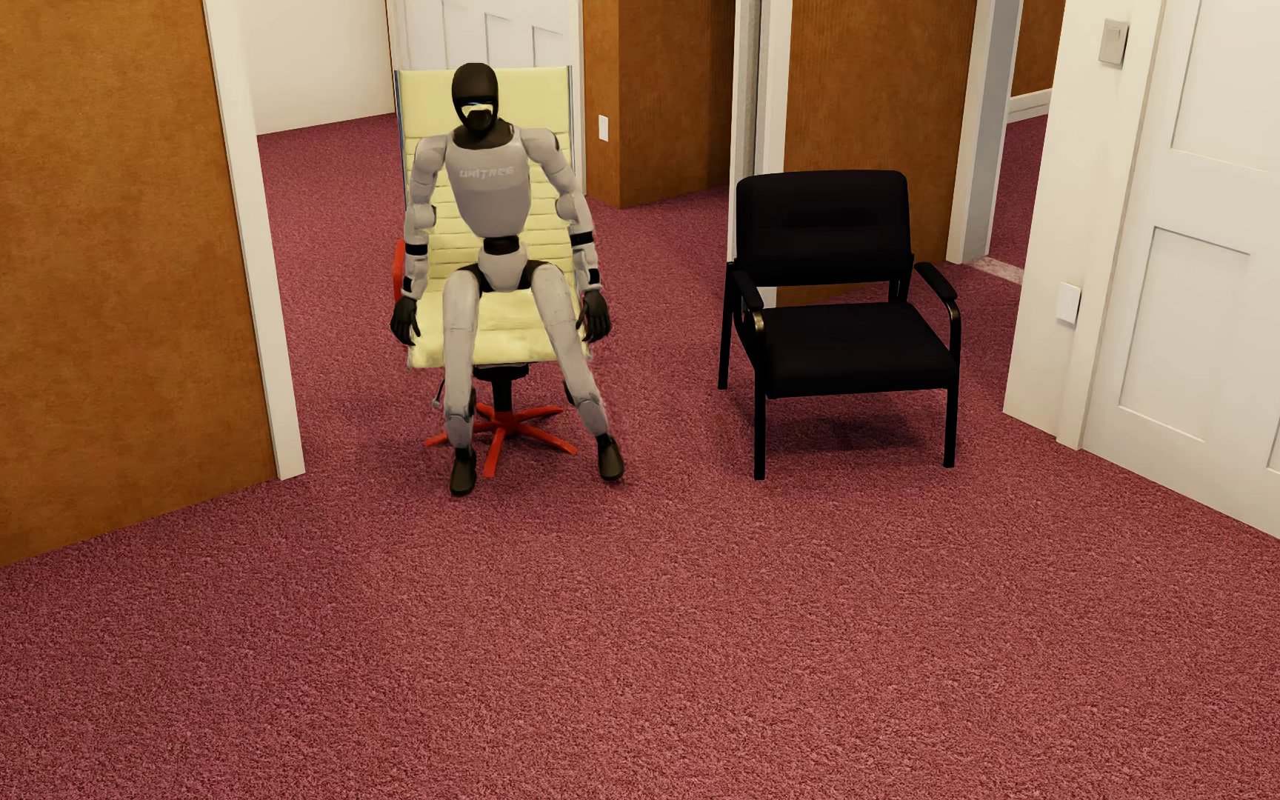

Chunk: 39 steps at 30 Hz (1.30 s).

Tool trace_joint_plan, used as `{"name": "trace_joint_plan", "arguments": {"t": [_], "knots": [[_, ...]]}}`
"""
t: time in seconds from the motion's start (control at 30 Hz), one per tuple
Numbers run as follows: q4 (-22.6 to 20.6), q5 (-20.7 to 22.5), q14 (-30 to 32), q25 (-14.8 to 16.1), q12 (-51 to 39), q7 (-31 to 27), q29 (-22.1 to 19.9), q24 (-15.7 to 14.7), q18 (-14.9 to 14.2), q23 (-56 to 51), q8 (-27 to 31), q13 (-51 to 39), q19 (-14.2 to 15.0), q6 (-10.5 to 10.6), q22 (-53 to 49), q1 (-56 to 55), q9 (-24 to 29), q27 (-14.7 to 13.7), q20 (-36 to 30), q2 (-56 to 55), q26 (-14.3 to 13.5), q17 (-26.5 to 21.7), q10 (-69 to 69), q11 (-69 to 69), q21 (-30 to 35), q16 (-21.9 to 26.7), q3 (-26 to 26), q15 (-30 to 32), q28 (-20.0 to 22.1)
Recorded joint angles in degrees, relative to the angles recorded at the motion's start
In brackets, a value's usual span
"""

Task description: Rest on light yellow chair

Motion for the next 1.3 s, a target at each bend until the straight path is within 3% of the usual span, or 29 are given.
{"name": "trace_joint_plan", "arguments": {"t": [0.03,0.1,0.13,0.17,0.2,0.27,0.3,0.4,0.47,0.5,0.57,0.63,0.7,0.77,0.83,0.87,0.9,0.93,0.97,1.0,1.03,1.07,1.1,1.13,1.17,1.2,1.23,1.27,1.3], "knots": [[-1.18,-0.31,3.58,-1.48,1.27,-1.98,1.10,0.84,-0.33,0.68,-1.14,0.43,0.81,-0.54,-0.16,4.16,-1.63,-0.08,-0.72,6.09,-0.67,-0.04,-4.69,-6.94,-0.01,-0.24,0.54,1.11,0.01],[-2.70,1.42,4.52,-2.97,4.60,-2.60,3.99,2.69,1.70,1.00,-2.50,1.13,-0.88,-0.47,0.70,5.48,-5.47,0.04,0.90,16.43,0.12,0.99,-1.92,-18.90,-1.17,-1.54,1.92,4.87,-1.53],[-3.73,1.30,5.65,-3.49,5.29,-3.69,2.72,2.32,-1.50,-0.33,-3.48,0.29,-0.82,-1.11,1.34,2.40,-6.64,-1.10,0.72,19.98,-0.52,1.00,0.89,-23.73,-1.09,-1.89,2.38,5.87,0.01],[-3.72,2.12,5.62,-3.07,7.25,-2.50,3.01,2.66,-2.99,-1.24,-4.91,0.23,-1.76,-0.71,2.05,1.67,-7.20,-0.38,1.86,25.56,0.63,1.31,1.75,-29.11,-0.72,-2.74,3.40,7.11,-1.87],[-4.10,2.26,5.36,-3.10,7.93,-1.78,3.03,2.47,-3.57,-2.48,-5.87,-1.54,-2.03,-1.13,3.04,-0.64,-7.35,-1.17,2.46,28.43,-0.06,1.72,1.04,-31.94,0.33,-3.14,4.47,7.14,-1.92],[-4.28,2.44,10.83,-3.18,9.43,-1.14,1.52,-1.39,-5.71,-5.65,-7.54,-5.26,-2.35,-1.80,5.09,-4.07,-7.54,-1.72,4.83,36.19,-0.88,1.92,-6.44,-39.88,4.22,-4.43,6.38,8.11,-2.04],[-4.69,2.81,13.60,-3.67,10.26,-1.09,1.73,-0.94,-5.90,-7.33,-8.16,-7.42,-2.00,-1.86,6.48,-6.17,-8.01,-2.20,5.75,40.94,-0.65,1.89,-10.82,-45.18,5.21,-4.78,7.12,8.96,-2.92],[-8.10,3.21,16.42,-3.96,13.94,-0.96,0.78,-0.76,1.25,-11.92,-9.48,-13.10,-0.98,-2.09,6.80,-9.18,-9.70,-3.04,9.80,49.33,-0.99,2.75,-23.96,-50.91,8.51,-5.51,8.48,8.80,-4.43],[-7.88,1.68,17.68,-3.59,16.57,-0.24,-1.07,-0.81,0.91,-12.90,-10.49,-13.92,2.53,-1.97,6.78,-7.97,-10.90,-2.56,10.80,52.67,-0.15,3.18,-25.12,-50.02,9.57,-6.30,9.40,11.00,-3.23],[-8.29,0.96,18.98,-3.51,17.31,-0.08,-1.29,-0.38,1.08,-12.56,-10.25,-13.65,2.54,-2.43,7.17,-7.79,-11.19,-2.08,11.59,52.41,-0.38,3.37,-21.88,-46.04,9.43,-6.25,9.24,12.27,-3.30],[-10.28,-1.13,17.35,-2.03,17.62,-1.23,-1.58,-0.69,0.30,-11.85,-7.70,-9.51,5.83,-4.02,7.74,-4.70,-11.33,-1.44,8.66,47.91,-0.84,3.49,-18.29,-28.43,6.64,-4.97,8.34,17.02,-4.21],[-13.67,-1.88,14.38,-0.43,15.39,-0.67,0.74,-0.97,7.88,-9.43,-4.87,-5.21,10.02,-4.14,7.57,4.44,-10.16,-2.43,9.07,37.77,-2.15,2.73,-21.04,-5.41,5.10,-3.40,5.72,35.31,-5.00],[-13.49,-0.95,11.24,0.28,12.23,0.85,1.96,-0.30,9.77,-5.72,-3.99,-0.19,6.74,-2.99,6.54,14.74,-8.39,-0.69,7.82,27.44,-1.46,3.19,-25.42,12.42,3.03,-0.77,2.83,25.73,-6.77],[-12.41,0.98,7.45,1.89,8.22,2.68,2.45,-0.53,9.45,-0.38,-2.15,3.97,7.58,-1.12,6.70,24.47,-7.91,0.37,3.65,16.12,0.18,3.81,-30.39,18.07,-1.13,1.56,-0.24,18.33,-7.10],[-11.22,2.34,4.53,2.22,4.43,3.99,1.85,-2.55,8.04,1.53,0.45,9.20,9.81,-0.05,5.60,33.72,-7.94,0.09,0.33,6.96,-0.13,3.72,-35.50,9.32,-3.67,3.11,-3.06,17.09,-5.26],[-11.36,2.54,3.31,1.74,2.32,5.00,5.85,-2.25,7.67,0.51,1.45,10.31,9.82,-0.19,3.97,38.26,-7.64,1.55,0.42,3.63,-0.79,3.83,-38.85,-0.21,-6.52,4.41,-4.15,17.09,-7.38],[-10.88,3.12,2.81,2.68,1.10,5.88,2.75,-2.42,6.12,0.47,1.70,13.29,9.25,0.00,3.29,43.00,-8.40,-1.02,-0.46,3.33,-1.19,3.65,-42.22,-14.47,-6.77,4.78,-4.77,20.22,-5.92],[-10.12,3.99,1.22,2.60,-0.41,6.70,4.80,-2.56,4.49,0.79,0.44,14.40,6.89,0.60,2.18,45.38,-8.97,-0.78,-1.18,4.62,-1.89,3.31,-42.45,-31.58,-8.96,4.73,-4.94,22.42,-5.80],[-9.65,3.57,-1.27,2.95,-0.88,8.21,3.60,-1.59,3.29,1.11,-1.25,16.05,5.16,0.44,1.25,46.57,-10.45,-0.84,-1.62,5.46,-2.51,3.37,-40.46,-45.23,-10.28,5.03,-5.14,25.90,-5.57],[-9.35,2.66,-2.53,4.60,-0.54,8.93,3.11,-1.90,1.69,0.70,-2.23,18.20,6.30,0.77,-0.24,48.47,-11.83,-1.39,-2.44,6.23,-2.59,2.73,-39.51,-53.26,-10.76,4.60,-5.04,28.45,-5.66],[-8.48,2.29,-2.93,3.67,0.14,8.94,2.83,-0.85,0.31,0.73,-1.13,19.03,7.27,1.06,-1.04,50.35,-11.92,-1.70,-1.58,5.51,-3.66,2.70,-36.88,-48.79,-12.49,4.57,-5.60,26.59,-6.53],[-7.69,3.56,-2.48,4.32,0.88,8.75,4.21,0.65,-0.58,1.45,-0.24,19.05,7.75,1.29,-1.20,51.53,-11.76,-1.22,-0.82,4.72,-2.63,2.17,-33.04,-43.48,-10.85,4.99,-6.34,31.22,-7.05],[-5.20,4.89,-0.93,3.92,5.08,8.12,2.97,-1.69,-2.39,2.79,-0.66,19.76,8.21,2.18,-2.12,52.17,-12.93,0.04,1.29,4.74,-2.03,2.21,-26.62,-37.34,-11.12,3.60,-6.28,34.63,-5.47],[-4.49,6.83,5.34,3.27,7.30,6.51,4.12,0.03,-4.59,4.98,3.13,18.41,5.90,1.86,-0.34,49.58,-13.10,0.62,2.01,6.30,-1.12,2.94,-16.31,-33.49,-8.40,3.45,-6.21,33.21,-7.00],[-2.89,7.72,15.40,1.65,9.93,4.68,2.55,-0.09,-6.61,5.42,2.58,16.39,1.95,1.39,0.66,43.50,-12.53,0.86,2.02,10.97,-0.63,4.17,-2.21,-33.63,-8.33,3.00,-5.36,31.02,-5.48],[-2.59,7.59,27.52,-0.88,11.89,4.56,2.70,1.04,-6.32,5.06,-0.96,14.46,0.74,1.25,0.91,34.87,-12.32,2.12,1.70,15.19,1.45,3.99,11.37,-34.37,-9.41,2.70,-3.85,30.51,-5.51],[-2.35,7.74,21.24,-1.39,12.30,4.06,1.70,3.02,-4.10,2.52,-1.51,12.43,-2.01,1.74,1.79,26.70,-11.49,0.30,1.67,19.23,1.86,3.70,23.34,-35.86,-8.54,1.75,-1.85,26.49,-6.23],[-2.96,7.04,15.38,-1.86,13.24,2.78,1.73,4.19,-4.01,1.06,-1.96,9.33,-0.32,0.32,1.77,19.52,-10.79,0.05,2.02,22.53,1.78,3.43,30.09,-36.33,-5.70,1.56,0.35,24.34,-6.72],[-3.83,6.50,13.65,-2.13,15.30,2.38,2.57,5.47,-5.92,-0.66,-2.63,6.23,-1.01,-0.91,0.85,13.89,-9.72,-0.36,3.22,28.02,1.88,3.14,32.37,-38.50,-2.38,1.18,2.08,21.55,-7.01]]}}
